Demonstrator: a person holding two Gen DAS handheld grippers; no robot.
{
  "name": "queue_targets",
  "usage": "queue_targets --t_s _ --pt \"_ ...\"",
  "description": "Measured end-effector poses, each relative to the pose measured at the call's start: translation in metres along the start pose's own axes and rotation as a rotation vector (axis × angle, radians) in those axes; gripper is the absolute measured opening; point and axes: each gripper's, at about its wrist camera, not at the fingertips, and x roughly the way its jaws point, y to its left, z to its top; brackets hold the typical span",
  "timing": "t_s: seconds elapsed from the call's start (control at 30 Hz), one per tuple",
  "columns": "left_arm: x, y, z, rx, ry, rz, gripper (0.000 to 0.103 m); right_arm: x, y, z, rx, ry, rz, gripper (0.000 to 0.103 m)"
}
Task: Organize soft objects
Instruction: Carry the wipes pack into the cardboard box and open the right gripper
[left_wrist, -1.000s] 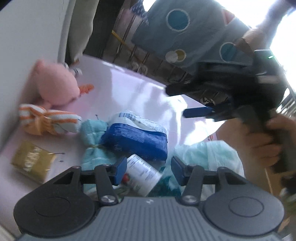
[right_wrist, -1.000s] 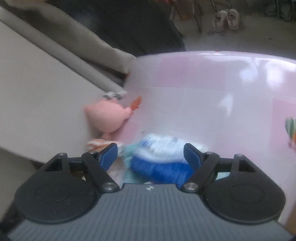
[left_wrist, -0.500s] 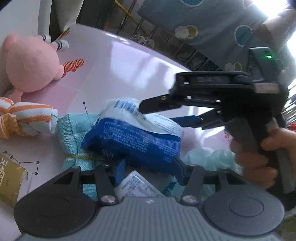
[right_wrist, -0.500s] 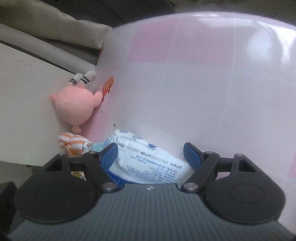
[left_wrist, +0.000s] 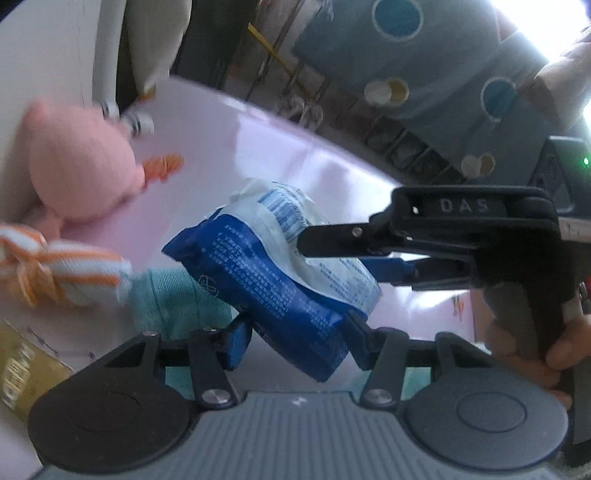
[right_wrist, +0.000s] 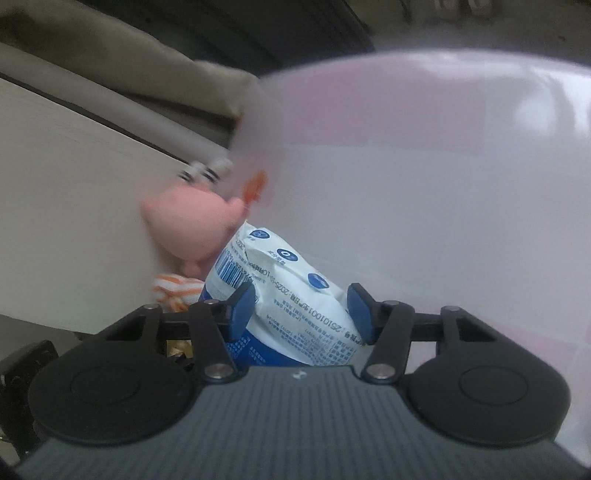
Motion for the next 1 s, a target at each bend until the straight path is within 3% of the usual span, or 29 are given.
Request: queue_targets --t_s 0.3,0.53,0.77,1.0 --pt "-0.077 -0.037 0.015 0.084 -0.167 -0.022 0.054 -0.074 0.038 -0.004 -0.01 -0.148 0.078 0.053" --pt "-0.141 -0.093 0.006 0.177 -0.226 -0.104 0.054 -0.166 0.052 -0.043 0.016 -0.282 0.119 0.053" --pt "-0.159 -0.17 -0.028 0.321 -0.165 -0.243 0.054 -0.267 0.015 -0.121 0.145 -0.427 0.11 0.053" --pt "-0.12 -0.262 -0.067 0.491 -0.026 -0.347 0.054 -0.347 -0.067 -0.207 0.315 -0.571 0.054 0.054"
